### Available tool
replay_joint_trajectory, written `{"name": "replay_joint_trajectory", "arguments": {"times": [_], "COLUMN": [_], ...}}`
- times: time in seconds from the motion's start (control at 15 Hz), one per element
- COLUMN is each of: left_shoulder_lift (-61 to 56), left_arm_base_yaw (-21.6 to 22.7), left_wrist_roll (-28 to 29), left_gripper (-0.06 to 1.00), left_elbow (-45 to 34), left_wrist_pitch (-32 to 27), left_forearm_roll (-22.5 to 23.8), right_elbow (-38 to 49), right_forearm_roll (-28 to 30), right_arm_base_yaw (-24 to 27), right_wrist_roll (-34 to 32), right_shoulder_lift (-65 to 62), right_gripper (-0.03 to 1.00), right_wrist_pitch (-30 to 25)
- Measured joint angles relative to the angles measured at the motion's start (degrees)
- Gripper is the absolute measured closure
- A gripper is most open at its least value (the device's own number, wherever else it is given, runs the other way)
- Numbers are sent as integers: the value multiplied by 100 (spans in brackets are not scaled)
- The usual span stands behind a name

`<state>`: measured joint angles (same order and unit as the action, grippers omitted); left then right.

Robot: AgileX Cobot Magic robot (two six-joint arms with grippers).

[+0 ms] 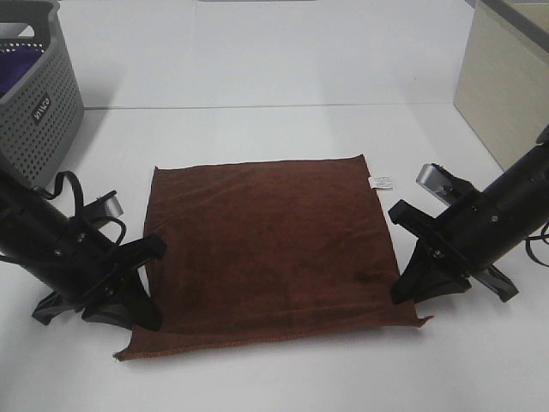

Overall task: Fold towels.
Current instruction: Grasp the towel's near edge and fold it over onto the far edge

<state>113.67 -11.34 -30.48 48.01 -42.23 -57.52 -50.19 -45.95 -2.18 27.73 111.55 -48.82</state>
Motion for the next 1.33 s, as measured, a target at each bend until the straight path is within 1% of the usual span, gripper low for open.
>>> {"name": "replay_joint_trajectory", "arguments": {"times": [0.2, 0.33, 0.47, 0.6, 0.73, 0.8, 0.93, 1.13, 1.33], "left_shoulder_lift": [-223, -229, -229, -189, 63, 235, 688, 1140, 1364], "left_arm_base_yaw": [0, 0, 0, 0, 0, 0, 0, 0, -6], "left_wrist_roll": [166, 453, 882, 1450, 1971, 2131, 2235, 2257, 2257], "left_gripper": [94, 94, 94, 94, 94, 94, 94, 94, 94], "left_elbow": [281, 768, 1358, 1988, 2722, 3014, 3621, 4022, 4177], "left_wrist_pitch": [109, 178, 206, 378, 435, 395, 327, 476, 796], "left_forearm_roll": [29, 201, 630, 1272, 1954, 2149, 2435, 2538, 2538], "right_elbow": [-218, -785, -1513, -2315, -3094, -3421, -4183, -4744, -4950], "right_forearm_roll": [-40, -29, 0, -11, -23, -17, 34, 40, 63], "right_arm_base_yaw": [-6, -6, -6, -6, -6, -6, -6, -6, -6], "right_wrist_roll": [0, 0, 0, -11, -160, -241, -350, -430, -435], "right_shoulder_lift": [-292, -292, -86, 264, 699, 922, 1536, 2126, 2406], "right_gripper": [97, 97, 97, 97, 97, 97, 97, 97, 97], "right_wrist_pitch": [212, 229, 74, -183, -361, -418, -510, -510, -418]}}
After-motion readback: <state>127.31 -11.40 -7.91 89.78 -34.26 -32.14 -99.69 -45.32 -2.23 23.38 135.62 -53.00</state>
